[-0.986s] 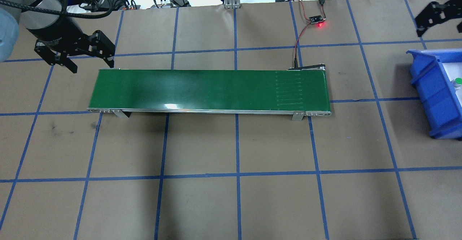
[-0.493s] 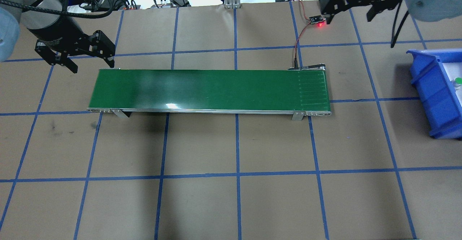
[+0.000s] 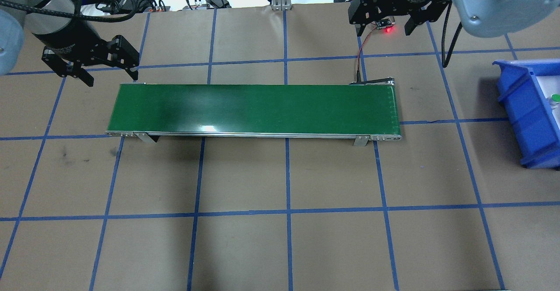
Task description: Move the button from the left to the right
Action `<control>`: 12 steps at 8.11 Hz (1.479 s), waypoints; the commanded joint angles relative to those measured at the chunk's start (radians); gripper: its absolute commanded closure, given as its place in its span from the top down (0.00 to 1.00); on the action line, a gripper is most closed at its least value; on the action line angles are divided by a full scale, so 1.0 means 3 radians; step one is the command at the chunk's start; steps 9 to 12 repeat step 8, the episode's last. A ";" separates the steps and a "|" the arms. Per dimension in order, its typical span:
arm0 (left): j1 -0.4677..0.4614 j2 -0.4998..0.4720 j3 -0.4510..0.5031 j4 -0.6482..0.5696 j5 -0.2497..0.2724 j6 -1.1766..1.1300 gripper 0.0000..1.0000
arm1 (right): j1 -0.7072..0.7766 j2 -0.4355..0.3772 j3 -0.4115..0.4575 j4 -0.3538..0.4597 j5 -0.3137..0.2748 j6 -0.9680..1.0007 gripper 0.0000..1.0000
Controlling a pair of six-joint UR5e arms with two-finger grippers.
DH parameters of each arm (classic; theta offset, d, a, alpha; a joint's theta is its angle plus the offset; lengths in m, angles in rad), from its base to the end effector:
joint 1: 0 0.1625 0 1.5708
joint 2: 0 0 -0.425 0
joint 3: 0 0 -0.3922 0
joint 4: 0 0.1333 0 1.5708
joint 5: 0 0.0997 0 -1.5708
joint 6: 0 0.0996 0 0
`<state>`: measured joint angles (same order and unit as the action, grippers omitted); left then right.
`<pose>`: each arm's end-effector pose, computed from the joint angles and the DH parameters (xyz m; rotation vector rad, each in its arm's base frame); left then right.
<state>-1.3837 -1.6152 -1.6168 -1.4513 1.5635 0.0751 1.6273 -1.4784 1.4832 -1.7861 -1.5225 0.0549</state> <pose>-0.0364 -0.5280 0.4550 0.1755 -3.1329 0.0467 0.1689 -0.5410 0.5073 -0.0103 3.0654 -0.3192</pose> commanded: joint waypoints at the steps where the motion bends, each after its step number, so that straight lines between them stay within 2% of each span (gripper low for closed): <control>1: 0.0000 0.0015 0.0005 0.0031 -0.0006 0.0000 1.00 | 0.0016 0.0004 0.0006 0.0032 -0.0064 -0.0009 1.00; 12: 0.0000 0.0056 -0.0010 0.0031 -0.0001 0.0016 1.00 | 0.0011 0.0030 0.0031 0.0007 -0.0008 -0.0009 1.00</control>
